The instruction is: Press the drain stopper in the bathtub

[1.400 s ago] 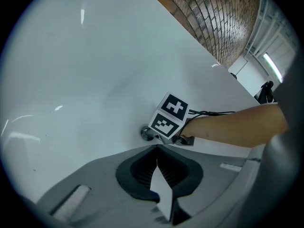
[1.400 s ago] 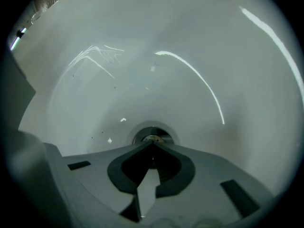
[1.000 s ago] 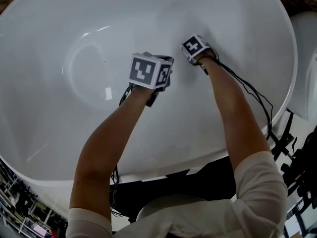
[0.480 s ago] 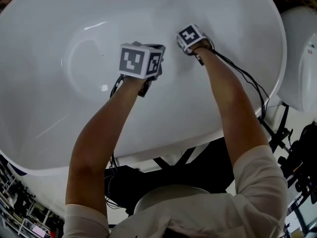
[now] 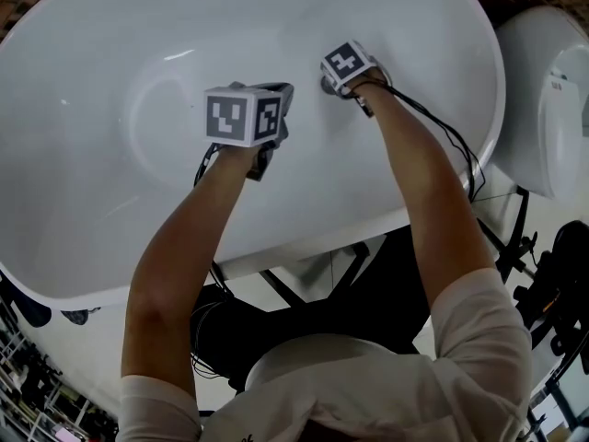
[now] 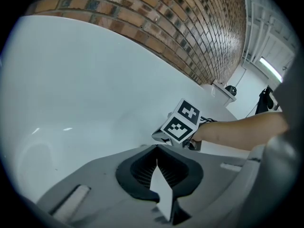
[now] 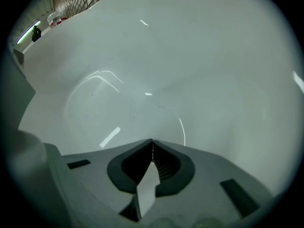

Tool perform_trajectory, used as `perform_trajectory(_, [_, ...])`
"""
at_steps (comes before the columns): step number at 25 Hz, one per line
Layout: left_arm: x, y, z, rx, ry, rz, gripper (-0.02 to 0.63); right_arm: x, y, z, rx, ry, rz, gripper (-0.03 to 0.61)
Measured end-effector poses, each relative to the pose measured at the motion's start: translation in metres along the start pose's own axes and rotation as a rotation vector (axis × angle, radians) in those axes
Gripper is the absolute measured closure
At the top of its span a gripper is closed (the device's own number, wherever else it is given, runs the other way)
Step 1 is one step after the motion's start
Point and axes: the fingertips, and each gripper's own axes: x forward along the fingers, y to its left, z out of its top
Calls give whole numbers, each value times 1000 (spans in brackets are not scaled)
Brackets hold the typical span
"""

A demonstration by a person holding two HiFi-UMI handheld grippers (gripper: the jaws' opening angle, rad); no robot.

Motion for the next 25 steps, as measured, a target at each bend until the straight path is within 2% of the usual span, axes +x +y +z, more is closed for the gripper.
perform_trajectory(12, [-45, -29, 22, 12, -123, 20, 595, -72, -4, 18, -17, -96, -39, 560])
perform_trajectory(23, [-90, -62, 38, 51, -221, 25, 561, -146, -21, 29, -47, -183, -154, 560])
perform_trajectory(25, [-97, -67, 38, 59, -234, 28, 561, -155, -18, 28, -45, -195, -152, 560])
